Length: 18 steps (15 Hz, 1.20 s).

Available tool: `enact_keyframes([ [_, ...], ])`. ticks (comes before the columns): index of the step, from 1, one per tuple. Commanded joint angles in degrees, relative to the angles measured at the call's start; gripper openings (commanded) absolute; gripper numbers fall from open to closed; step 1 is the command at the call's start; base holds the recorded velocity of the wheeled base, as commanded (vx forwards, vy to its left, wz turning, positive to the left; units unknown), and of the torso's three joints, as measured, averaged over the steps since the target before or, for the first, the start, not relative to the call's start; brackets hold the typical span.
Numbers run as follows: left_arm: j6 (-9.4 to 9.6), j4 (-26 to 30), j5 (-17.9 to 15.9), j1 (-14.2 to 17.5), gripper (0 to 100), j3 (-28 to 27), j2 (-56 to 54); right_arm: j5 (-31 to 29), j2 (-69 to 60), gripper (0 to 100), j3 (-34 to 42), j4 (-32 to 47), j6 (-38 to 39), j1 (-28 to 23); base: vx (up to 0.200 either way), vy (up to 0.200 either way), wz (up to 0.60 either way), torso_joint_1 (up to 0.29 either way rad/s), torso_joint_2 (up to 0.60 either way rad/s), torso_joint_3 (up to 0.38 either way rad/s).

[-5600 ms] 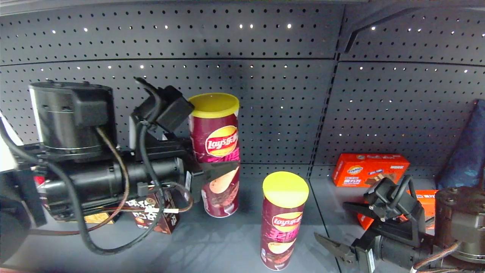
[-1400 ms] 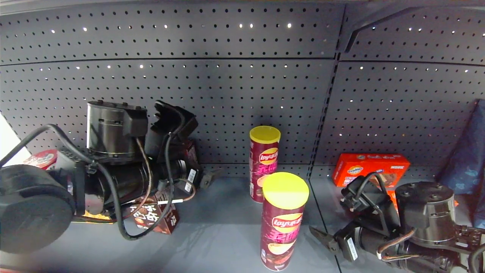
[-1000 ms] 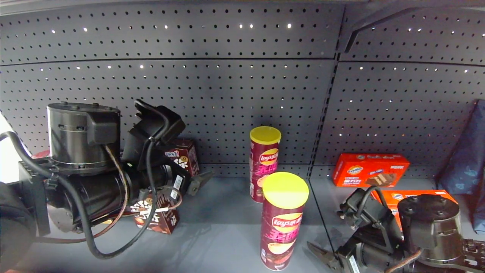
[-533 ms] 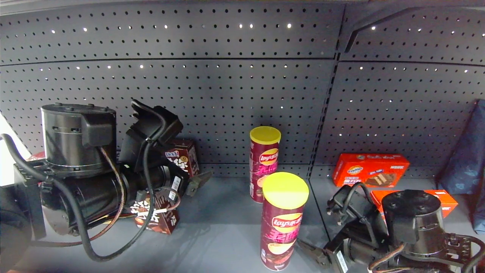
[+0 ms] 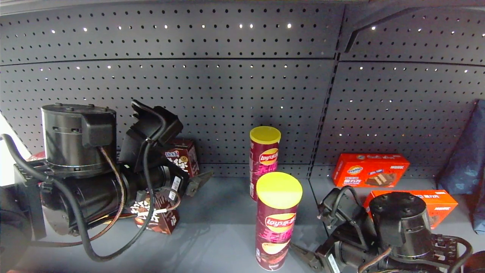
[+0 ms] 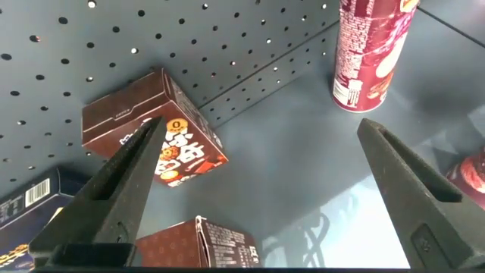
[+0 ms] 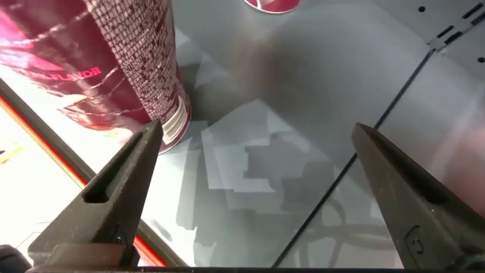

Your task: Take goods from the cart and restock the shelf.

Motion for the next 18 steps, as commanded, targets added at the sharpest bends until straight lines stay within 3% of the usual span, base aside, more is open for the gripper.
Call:
enact_keyframes([
  [1, -0.01, -0.03, 0.02, -0.04, 100, 0.05, 0.09, 0.01, 0.53, 100, -0.29, 0.04, -0.01, 0.20, 0.000, 0.000, 0.00, 0.000, 0.00, 0.000],
  [18, 0.08, -0.03, 0.02, -0.31, 100, 0.84, 0.17, 0.01, 2.11, 100, -1.78, -0.13, 0.16, 1.25, 0.000, 0.000, 0.00, 0.000, 0.00, 0.000],
])
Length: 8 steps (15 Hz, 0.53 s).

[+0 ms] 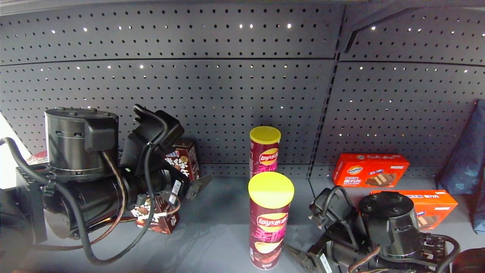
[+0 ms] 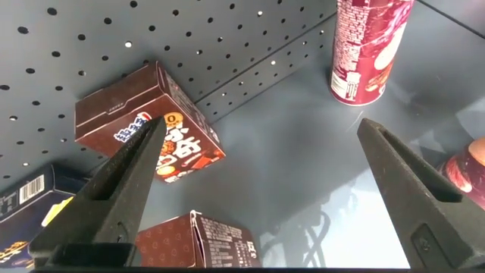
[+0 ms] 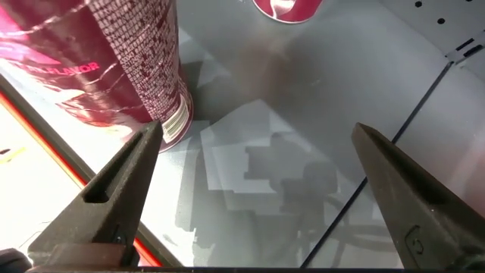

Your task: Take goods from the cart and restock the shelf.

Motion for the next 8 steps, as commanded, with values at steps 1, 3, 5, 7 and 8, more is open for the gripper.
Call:
enact_keyframes([
  [1, 0.01, -0.03, 0.02, -0.09, 100, 0.06, 0.12, -0.01, 0.14, 100, -0.02, 0.00, -0.02, 0.02, 0.000, 0.000, 0.00, 0.000, 0.00, 0.000],
  [3, 0.01, -0.12, 0.02, -0.09, 100, 0.59, 0.04, -0.01, 0.05, 100, 0.06, 0.00, -0.02, 0.02, 0.000, 0.000, 0.00, 0.000, 0.00, 0.000],
  [5, 0.01, -0.12, 0.02, -0.09, 100, 1.12, -0.05, -0.01, 0.05, 100, 0.06, -0.09, 0.07, 0.02, 0.000, 0.000, 0.00, 0.000, 0.00, 0.000],
  [7, 0.01, -0.12, 0.02, -0.09, 100, 1.55, -0.31, -0.28, -1.01, 100, 0.59, -0.17, 0.16, -0.07, 0.000, 0.000, 0.00, 0.000, 0.00, 0.000],
  [8, 0.01, -0.20, 0.02, -0.09, 100, 1.38, -0.58, -0.36, -1.80, 100, 0.68, -0.17, 0.24, -0.16, 0.000, 0.000, 0.00, 0.000, 0.00, 0.000],
])
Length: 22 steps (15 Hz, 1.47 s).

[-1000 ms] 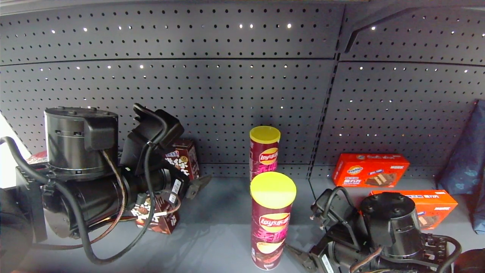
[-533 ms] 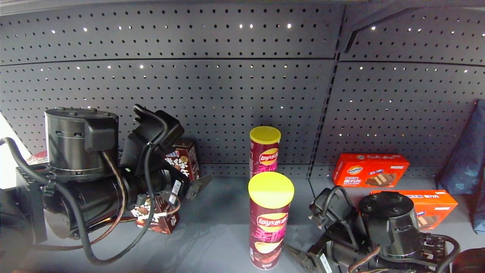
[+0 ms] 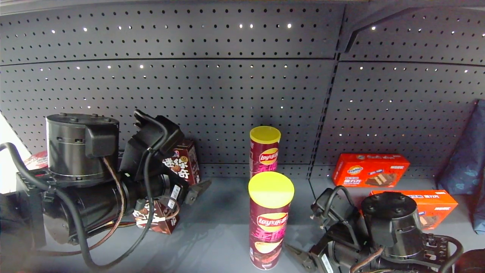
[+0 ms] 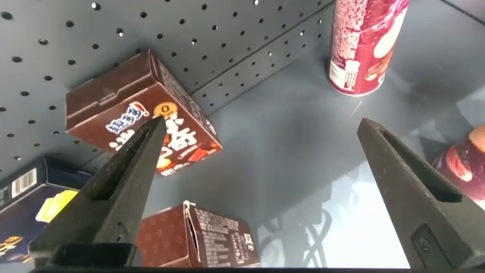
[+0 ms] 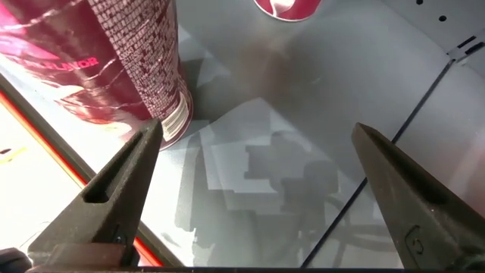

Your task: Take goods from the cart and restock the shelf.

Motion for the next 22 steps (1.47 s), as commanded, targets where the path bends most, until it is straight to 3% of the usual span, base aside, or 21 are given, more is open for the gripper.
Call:
enact_keyframes([
  [1, 0.00, -0.06, 0.02, 0.00, 100, -0.37, -1.50, -0.06, -3.28, 100, 0.53, 0.02, 0.01, -0.17, 0.000, 0.000, 0.00, 0.000, 0.00, 0.000],
  [5, -0.27, 0.12, 0.02, 0.61, 100, 0.24, -9.94, -0.32, -11.62, 100, 0.79, 0.11, 0.01, -0.70, 0.000, 0.000, 0.00, 0.000, 0.00, 0.000],
  [8, -0.36, 0.03, 0.11, 2.72, 100, 3.40, -18.12, -2.08, -17.25, 100, 0.09, 0.11, 0.01, -5.62, 0.000, 0.000, 0.00, 0.000, 0.00, 0.000],
  [11, -0.62, 0.03, -0.07, 9.76, 100, 9.12, -26.82, -3.31, -21.82, 100, 1.59, 0.29, 0.01, -12.30, 0.000, 0.000, 0.00, 0.000, 0.00, 0.000],
  [12, -0.80, 0.03, -0.33, 14.94, 100, 13.95, -31.91, -3.57, -23.93, 100, 2.03, 0.38, 0.01, -16.17, 0.000, 0.000, 0.00, 0.000, 0.00, 0.000],
  [14, -1.06, 0.56, -0.33, 19.95, 100, 21.42, -39.91, -4.45, -27.71, 100, 2.55, 0.90, 0.01, -22.50, 0.000, 0.000, 0.00, 0.000, 0.00, 0.000],
  [16, -0.88, 1.00, 0.81, 23.03, 100, 26.78, -46.33, -4.63, -33.07, 100, 5.19, 2.05, 0.01, -29.70, 0.000, 0.000, 0.00, 0.000, 0.00, 0.000],
  [18, -0.97, 1.08, 6.17, 23.38, 100, 29.77, -50.28, -4.63, -40.28, 100, 10.37, 3.10, 0.01, -37.97, 0.000, 0.000, 0.00, 0.000, 0.00, 0.000],
  [20, -1.06, 3.37, 8.81, 24.96, 100, 31.79, -54.85, -4.54, -50.56, 100, 18.64, 6.18, 0.01, -46.49, 0.000, 0.000, 0.00, 0.000, 0.00, 0.000],
  [21, -1.32, 5.39, 8.90, 26.89, 100, 31.97, -56.52, -4.54, -54.52, 100, 21.80, 7.41, 0.01, -48.95, 0.000, 0.000, 0.00, 0.000, 0.00, 0.000],
  [22, -2.82, 9.61, 8.81, 31.29, 100, 31.97, -59.78, -4.54, -61.81, 100, 25.67, 10.48, 0.01, -50.53, 0.000, 0.000, 0.00, 0.000, 0.00, 0.000],
])
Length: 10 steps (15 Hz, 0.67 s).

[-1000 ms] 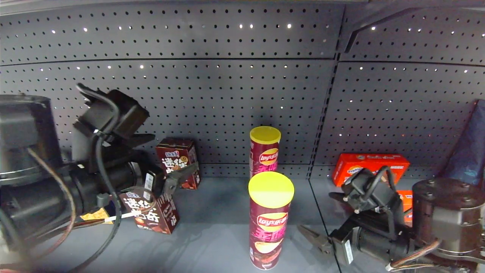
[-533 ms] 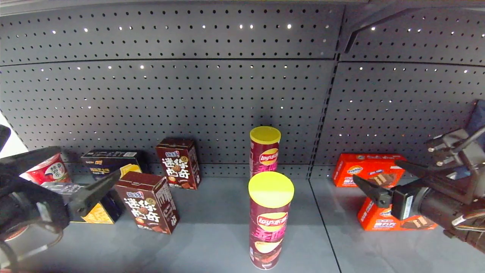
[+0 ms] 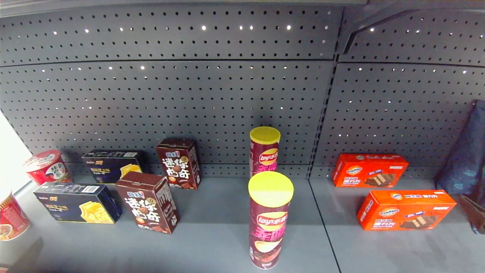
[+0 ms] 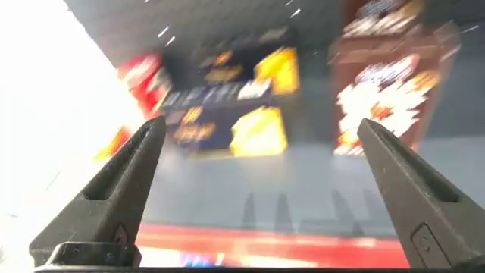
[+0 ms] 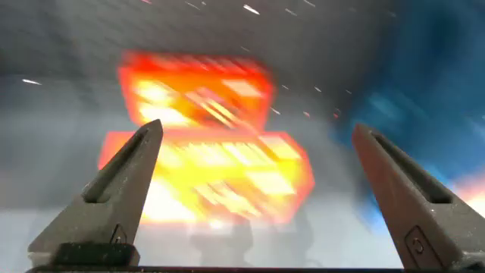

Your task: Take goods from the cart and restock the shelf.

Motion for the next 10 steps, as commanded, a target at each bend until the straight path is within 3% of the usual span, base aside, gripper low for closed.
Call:
enact_keyframes([
  [1, -2.80, 7.32, 0.13, 7.04, 100, 0.76, -10.28, 0.41, -22.48, 100, 8.75, 10.72, 0.08, -6.51, 0.000, 0.000, 0.00, 0.000, 0.00, 0.000],
  [2, -3.59, 9.52, 0.04, 6.86, 100, 0.76, -12.75, 0.49, -25.99, 100, 8.57, 14.50, 0.16, -5.90, 0.000, 0.000, 0.00, 0.000, 0.00, 0.000],
  [3, -3.76, 15.59, -0.40, 5.55, 100, 0.76, -18.90, 1.37, -33.99, 100, 8.75, 21.18, 1.04, -2.73, 0.000, 0.000, 0.00, 0.000, 0.00, 0.000],
  [4, -3.15, 18.84, -1.54, 4.05, 100, 1.03, -22.41, 1.55, -38.39, 100, 8.75, 25.49, 1.22, -0.36, 0.000, 0.000, 0.00, 0.000, 0.00, 0.000],
  [6, 0.89, 21.21, -3.12, 3.79, 100, 6.21, -31.03, 2.34, -45.33, 100, 8.66, 33.57, 1.66, 0.96, 0.000, 0.000, 0.00, 0.000, 0.00, 0.000],
  [8, 2.12, 20.16, -2.95, 3.00, 100, 7.62, -32.34, 4.80, -45.33, 100, 8.66, 33.84, 3.59, 0.78, 0.000, 0.000, 0.00, 0.000, 0.00, 0.000],
  [9, 1.77, 20.16, -3.04, 3.00, 100, 7.62, -32.43, 5.68, -45.33, 100, 8.66, 34.28, 4.12, 0.78, 0.000, 0.000, 0.00, 0.000, 0.00, 0.000],
  [10, -2.09, 20.16, -3.21, 2.65, 100, 7.88, -32.61, 6.12, -45.33, 100, 8.66, 34.54, 5.44, 0.78, 0.000, 0.000, 0.00, 0.000, 0.00, 0.000],
])
